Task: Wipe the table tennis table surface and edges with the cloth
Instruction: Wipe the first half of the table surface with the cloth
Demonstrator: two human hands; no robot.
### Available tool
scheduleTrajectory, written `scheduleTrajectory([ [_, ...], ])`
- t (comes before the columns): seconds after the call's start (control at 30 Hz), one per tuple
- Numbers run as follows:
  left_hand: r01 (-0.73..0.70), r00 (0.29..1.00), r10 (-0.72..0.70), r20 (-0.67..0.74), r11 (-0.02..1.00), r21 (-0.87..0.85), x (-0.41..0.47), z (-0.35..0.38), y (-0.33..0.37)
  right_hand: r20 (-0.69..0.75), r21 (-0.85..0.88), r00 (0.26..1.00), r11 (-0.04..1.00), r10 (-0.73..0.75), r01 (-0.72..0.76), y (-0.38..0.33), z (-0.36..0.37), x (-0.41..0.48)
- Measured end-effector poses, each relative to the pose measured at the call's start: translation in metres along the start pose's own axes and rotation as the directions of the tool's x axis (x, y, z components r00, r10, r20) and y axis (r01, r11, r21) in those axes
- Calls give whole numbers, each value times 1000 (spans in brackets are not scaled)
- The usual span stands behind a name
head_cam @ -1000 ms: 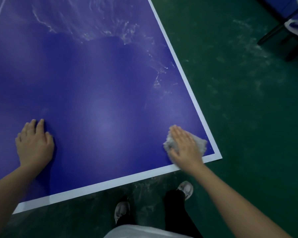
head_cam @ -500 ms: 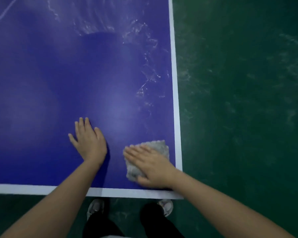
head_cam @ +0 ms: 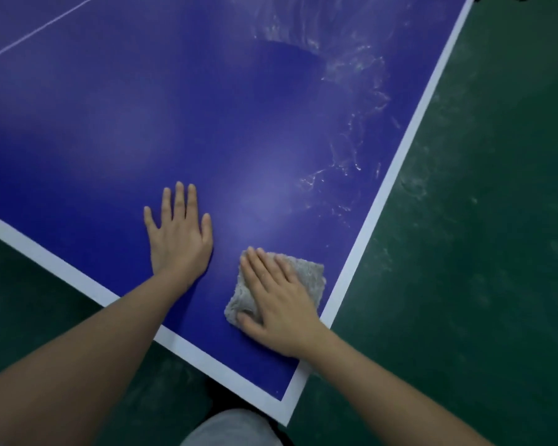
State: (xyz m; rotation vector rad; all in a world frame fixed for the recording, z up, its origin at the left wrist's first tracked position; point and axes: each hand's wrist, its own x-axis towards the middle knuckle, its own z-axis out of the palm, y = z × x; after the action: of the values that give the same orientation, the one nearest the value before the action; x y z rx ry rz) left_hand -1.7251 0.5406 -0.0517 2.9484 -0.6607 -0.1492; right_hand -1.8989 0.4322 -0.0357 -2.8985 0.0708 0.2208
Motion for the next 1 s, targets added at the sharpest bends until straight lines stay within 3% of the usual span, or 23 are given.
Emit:
scheduleTrajectory([
  [0.17,-1,1000,1,15,1000,-14,0,-3,1,41,33,999,999,-29,27,39,-16,39],
  [0.27,0,1000,0,8,1000,-11,0,-4,1,-15,57,989,988,145,-144,91,-32,75],
  [0.37,6,1000,-5,3,1000,-11,-1,-3,0,-85,45,933,937,349,-346,135,-49,101],
  [0.43,12,1000,-12,-3,1000,-2,0,-3,0,-108,54,923,930,368,-364,136,-50,104],
  [0.53,37,999,-37,6,999,3,0,-3,1,-94,57,994,997,56,-50,87,-34,91],
  [0.6,46,999,-46,7,999,-3,0,-4,2,-57,27,980,981,-191,193,54,-24,88],
  [0.67,54,999,-54,6,999,2,1,-5,3,-4,1,949,949,-314,314,47,-24,100],
  [0.73,67,998,-67,10,998,6,0,-5,4,-1,50,945,944,-328,327,70,-34,122],
  [0.8,80,997,-80,13,997,8,0,-6,5,-30,98,972,967,-231,233,114,-47,148],
  [0.87,78,997,-78,20,997,6,1,-6,6,-60,67,998,997,-33,37,174,-64,168],
  [1.0,82,996,-82,30,997,-1,0,-9,7,-75,40,953,956,293,-291,269,-93,175],
])
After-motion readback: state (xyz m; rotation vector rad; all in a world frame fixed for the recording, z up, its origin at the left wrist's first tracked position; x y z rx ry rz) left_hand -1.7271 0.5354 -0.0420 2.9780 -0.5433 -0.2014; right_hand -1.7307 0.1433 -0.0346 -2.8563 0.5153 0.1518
